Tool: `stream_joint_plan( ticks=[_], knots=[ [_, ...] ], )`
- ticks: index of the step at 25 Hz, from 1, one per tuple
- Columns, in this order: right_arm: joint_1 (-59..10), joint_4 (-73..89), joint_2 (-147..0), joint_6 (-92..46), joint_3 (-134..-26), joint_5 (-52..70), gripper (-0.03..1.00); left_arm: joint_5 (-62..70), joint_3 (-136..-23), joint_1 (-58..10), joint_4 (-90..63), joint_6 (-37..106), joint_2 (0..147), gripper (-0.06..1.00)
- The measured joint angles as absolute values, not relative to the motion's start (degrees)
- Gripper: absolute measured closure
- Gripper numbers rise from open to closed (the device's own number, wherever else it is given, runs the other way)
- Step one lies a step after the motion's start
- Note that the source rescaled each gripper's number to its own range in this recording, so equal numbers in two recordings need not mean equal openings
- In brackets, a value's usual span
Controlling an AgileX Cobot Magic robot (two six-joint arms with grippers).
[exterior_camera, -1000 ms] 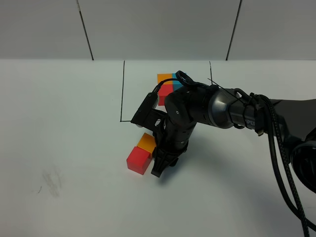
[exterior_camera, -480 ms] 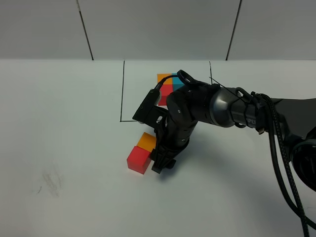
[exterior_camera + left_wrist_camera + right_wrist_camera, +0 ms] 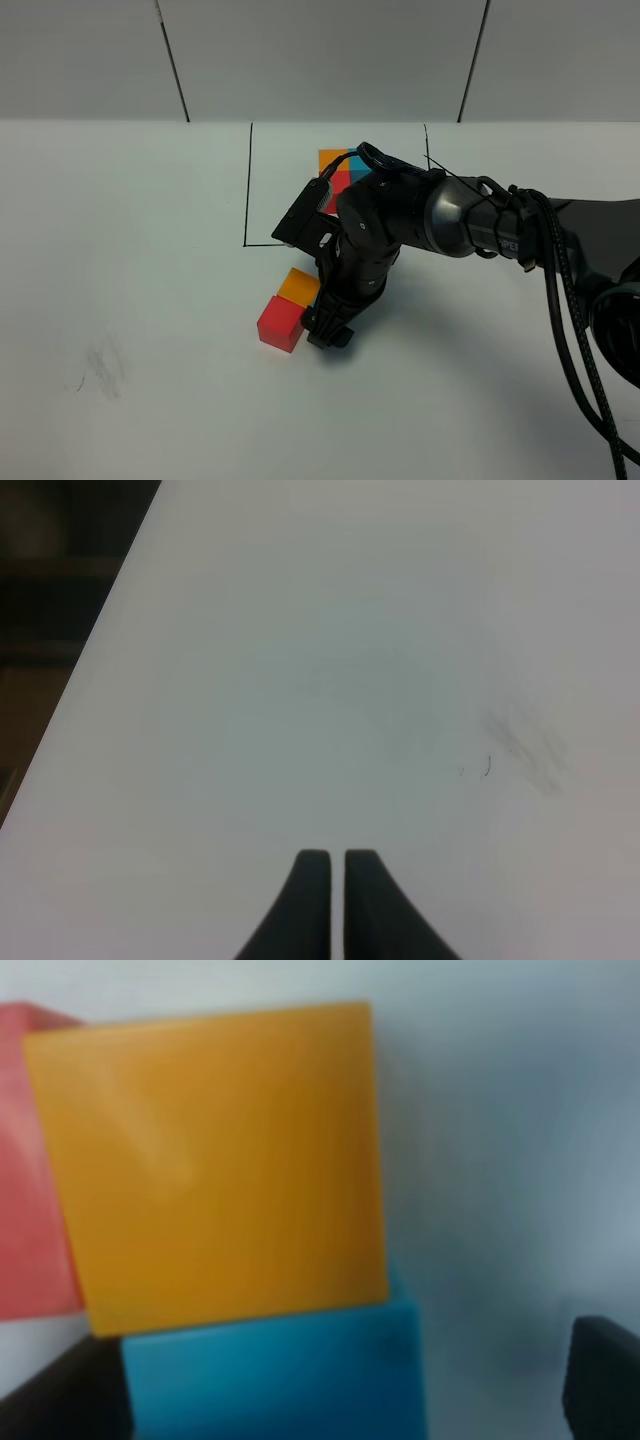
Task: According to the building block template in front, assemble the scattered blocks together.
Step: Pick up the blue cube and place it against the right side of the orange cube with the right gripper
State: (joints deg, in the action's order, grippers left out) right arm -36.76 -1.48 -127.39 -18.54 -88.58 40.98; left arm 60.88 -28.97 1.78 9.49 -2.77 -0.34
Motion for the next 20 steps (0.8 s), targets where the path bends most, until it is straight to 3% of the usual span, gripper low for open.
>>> stream_joint_plan(
  ticks=[20],
  knots=[
    [-34.27, -4.88, -125.65, -15.93, -86.41, 45.81, -0.03, 60.88, -28.97, 1.78, 9.49, -2.72, -0.34, 0.94]
  ],
)
